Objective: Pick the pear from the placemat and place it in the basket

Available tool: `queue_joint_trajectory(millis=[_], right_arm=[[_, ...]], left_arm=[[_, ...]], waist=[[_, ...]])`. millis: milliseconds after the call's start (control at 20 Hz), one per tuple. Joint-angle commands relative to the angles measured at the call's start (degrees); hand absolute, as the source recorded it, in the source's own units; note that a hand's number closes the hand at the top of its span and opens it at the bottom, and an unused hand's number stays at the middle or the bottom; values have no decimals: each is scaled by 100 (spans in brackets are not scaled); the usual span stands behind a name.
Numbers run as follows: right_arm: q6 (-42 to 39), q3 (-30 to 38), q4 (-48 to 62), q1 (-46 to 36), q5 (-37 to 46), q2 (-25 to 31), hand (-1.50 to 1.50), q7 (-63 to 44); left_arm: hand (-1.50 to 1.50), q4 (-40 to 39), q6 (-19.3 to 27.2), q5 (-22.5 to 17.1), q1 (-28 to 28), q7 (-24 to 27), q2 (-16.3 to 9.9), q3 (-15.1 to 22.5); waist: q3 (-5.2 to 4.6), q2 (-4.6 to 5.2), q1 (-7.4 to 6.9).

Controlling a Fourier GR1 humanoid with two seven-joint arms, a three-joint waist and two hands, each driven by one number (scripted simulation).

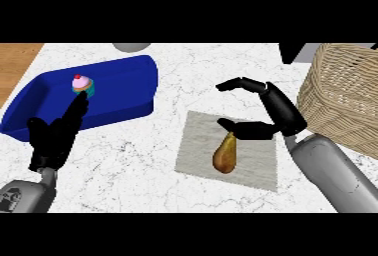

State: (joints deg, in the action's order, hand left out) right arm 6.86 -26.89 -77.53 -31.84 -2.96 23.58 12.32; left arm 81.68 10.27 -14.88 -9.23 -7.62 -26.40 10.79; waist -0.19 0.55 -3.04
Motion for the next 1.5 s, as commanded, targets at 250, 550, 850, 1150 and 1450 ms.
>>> queue_joint_trajectory(millis=[250,550,850,1150,1450], right_arm=[[1799,-1385,933,-1032,2476,-2128,-150,-1860],[304,-1365,1067,-2340,2811,-1919,-150,-4631],[-1196,-1431,1231,-3529,3371,-1397,-150,-6540],[-3122,-524,962,-4136,2126,-1418,-150,-7496],[-3944,-141,271,-3818,1131,-1207,-150,-8070]], left_arm=[[0,-121,-149,-335,-348,-366,-130,-496],[0,-337,-215,-332,-138,-182,-50,-500],[0,-485,-230,-353,-178,-84,-115,-669],[0,-466,-332,-310,-161,-21,-114,-695],[0,-620,-423,-325,-166,-37,-36,-729]], waist=[[10,-69,197],[-10,-141,295],[-9,-184,460],[13,-113,366],[17,-125,452]])
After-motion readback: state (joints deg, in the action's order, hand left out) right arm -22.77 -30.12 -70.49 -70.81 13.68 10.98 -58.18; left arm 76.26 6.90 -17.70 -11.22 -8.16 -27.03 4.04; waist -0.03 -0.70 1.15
